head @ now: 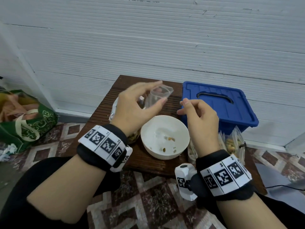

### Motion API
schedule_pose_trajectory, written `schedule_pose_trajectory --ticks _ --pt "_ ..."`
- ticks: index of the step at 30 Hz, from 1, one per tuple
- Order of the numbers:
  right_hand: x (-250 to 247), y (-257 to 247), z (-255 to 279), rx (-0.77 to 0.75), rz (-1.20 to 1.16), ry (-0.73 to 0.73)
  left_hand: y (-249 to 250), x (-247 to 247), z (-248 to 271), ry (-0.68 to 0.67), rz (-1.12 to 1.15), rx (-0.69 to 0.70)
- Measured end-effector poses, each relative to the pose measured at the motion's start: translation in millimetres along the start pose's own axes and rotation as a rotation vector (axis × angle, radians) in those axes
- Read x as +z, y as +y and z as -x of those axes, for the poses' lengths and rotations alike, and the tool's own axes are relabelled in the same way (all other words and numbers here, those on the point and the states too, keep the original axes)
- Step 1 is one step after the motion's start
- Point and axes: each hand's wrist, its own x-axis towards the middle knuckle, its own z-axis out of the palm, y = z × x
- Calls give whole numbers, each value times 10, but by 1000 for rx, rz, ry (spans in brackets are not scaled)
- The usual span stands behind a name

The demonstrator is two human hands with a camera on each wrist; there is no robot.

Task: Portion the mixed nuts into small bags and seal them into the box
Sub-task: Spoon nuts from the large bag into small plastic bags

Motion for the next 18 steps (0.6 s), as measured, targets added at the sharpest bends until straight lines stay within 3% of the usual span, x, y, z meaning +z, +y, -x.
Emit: schedule_pose_trajectory --ticks 8,14,18 --pt "486 -49 -153 -5 160 -166 -314 -612 -155 108 -225 -144" --pt "836 -35 -319 4 260 -277 -669 -743 -28 18 -323 -324" --pt "1012 28 -381 -45 322 -220 -830 -700 59 -68 -317 -391"
